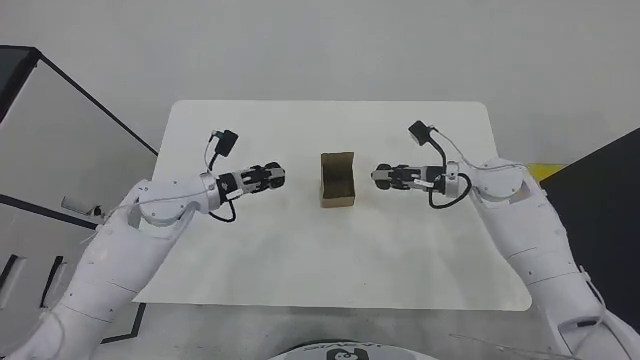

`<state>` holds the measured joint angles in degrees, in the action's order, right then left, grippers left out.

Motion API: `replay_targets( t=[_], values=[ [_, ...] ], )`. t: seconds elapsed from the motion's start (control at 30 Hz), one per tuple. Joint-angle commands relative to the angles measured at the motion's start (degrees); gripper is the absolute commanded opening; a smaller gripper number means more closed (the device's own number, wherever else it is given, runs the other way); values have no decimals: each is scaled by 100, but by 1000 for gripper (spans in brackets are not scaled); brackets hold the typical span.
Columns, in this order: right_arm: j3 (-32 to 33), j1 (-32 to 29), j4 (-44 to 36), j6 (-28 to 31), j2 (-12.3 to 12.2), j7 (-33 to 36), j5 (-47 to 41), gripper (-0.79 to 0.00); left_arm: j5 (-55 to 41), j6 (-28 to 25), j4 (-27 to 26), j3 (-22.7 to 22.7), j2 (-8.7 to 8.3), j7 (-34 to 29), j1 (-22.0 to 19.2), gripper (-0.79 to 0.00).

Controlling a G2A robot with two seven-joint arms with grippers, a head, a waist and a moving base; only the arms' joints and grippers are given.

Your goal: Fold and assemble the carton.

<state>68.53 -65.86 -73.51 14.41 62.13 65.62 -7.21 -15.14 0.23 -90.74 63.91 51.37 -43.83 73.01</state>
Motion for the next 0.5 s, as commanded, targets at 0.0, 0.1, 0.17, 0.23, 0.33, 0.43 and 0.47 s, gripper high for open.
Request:
replay_targets(
  t=[0.0, 0.1, 0.17, 0.23, 0.33, 0.43, 0.47],
  values=[
    [-62, -11, 30, -15, 14, -22, -91, -785, -334, 117, 283, -188, 72, -72, -146, -785],
    [-93, 2, 72, -55, 23, -47, -159, -785, -232, 131, 421, -343, 127, -41, -329, -785],
    [-93, 2, 72, -55, 23, -47, -159, -785, -232, 131, 421, -343, 127, -41, -329, -785],
    [-93, 2, 72, -55, 23, -47, -159, -785, -232, 131, 421, -343, 127, -41, -329, -785],
    [-93, 2, 72, -55, 23, -47, -159, -785, -232, 131, 421, -343, 127, -41, -329, -785],
    [-154, -44, 8, -94, 39, -189, -184, -785, -179, 129, 411, -409, 152, 21, -304, -785],
    [-188, -35, -2, -127, 50, -252, -216, -785, -188, 134, 428, -438, 167, 21, -333, -785]
  ],
)
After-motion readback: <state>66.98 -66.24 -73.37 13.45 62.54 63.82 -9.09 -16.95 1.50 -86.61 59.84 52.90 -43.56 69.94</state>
